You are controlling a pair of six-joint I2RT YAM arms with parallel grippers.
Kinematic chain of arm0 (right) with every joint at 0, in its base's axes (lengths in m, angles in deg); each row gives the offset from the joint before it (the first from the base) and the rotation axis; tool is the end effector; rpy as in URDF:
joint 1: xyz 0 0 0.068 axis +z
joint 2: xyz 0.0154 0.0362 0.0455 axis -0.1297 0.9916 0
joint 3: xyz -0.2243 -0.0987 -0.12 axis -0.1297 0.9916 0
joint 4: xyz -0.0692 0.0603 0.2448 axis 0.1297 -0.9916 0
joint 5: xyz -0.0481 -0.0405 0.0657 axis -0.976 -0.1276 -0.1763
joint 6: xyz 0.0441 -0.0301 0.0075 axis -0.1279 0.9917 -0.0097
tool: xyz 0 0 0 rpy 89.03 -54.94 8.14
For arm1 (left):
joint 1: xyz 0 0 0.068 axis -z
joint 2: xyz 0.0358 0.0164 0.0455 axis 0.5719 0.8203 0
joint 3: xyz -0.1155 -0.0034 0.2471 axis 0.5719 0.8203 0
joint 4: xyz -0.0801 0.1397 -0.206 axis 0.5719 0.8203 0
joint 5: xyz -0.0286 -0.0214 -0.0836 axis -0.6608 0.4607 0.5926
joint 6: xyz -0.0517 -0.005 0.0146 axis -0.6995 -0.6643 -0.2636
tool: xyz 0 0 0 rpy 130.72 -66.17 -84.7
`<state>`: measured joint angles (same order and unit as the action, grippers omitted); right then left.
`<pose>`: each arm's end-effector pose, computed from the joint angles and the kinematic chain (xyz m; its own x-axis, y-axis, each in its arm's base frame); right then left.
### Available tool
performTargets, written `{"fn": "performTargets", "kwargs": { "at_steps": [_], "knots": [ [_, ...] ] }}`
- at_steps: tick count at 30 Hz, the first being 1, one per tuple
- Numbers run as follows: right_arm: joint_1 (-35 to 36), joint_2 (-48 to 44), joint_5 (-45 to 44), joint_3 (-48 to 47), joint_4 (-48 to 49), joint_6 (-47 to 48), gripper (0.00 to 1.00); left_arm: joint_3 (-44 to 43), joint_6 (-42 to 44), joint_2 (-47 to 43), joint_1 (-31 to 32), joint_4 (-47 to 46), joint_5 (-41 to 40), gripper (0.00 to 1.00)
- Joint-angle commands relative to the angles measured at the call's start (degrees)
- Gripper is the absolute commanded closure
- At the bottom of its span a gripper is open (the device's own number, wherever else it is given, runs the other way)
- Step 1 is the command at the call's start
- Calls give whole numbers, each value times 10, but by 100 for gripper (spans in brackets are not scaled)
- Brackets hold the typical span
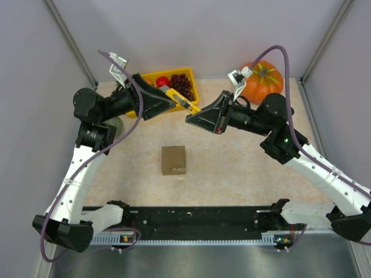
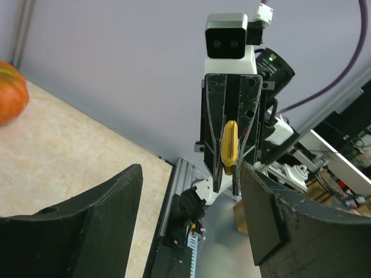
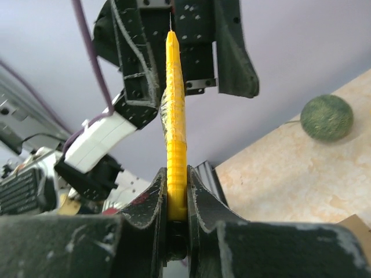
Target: Unpack the express box
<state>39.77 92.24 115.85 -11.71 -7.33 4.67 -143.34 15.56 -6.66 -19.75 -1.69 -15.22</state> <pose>0.1542 0.1899 0.4760 -0.5032 0.3059 -0.8082 -0.8217 0.1204 0.5571 0.1982 -0.0841 0.4940 -0.4744 -0.3504 -0.8076 0.8358 0.1086 -0.5381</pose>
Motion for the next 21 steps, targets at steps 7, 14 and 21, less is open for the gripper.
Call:
{"fn": "performTargets", "kwargs": {
  "at_steps": [7, 14, 21],
  "knots": [
    [-5, 6, 82, -22, -45, -25, 100, -19, -34, -7, -2, -95, 104, 28],
    [-5, 4, 80, -21, -43, -29, 100, 2, -47, -21, -1, -125, 123, 74],
    [-5, 8, 101, -16, 17, -51, 100, 31, -44, -48, -1, -118, 91, 100]
  ]
}}
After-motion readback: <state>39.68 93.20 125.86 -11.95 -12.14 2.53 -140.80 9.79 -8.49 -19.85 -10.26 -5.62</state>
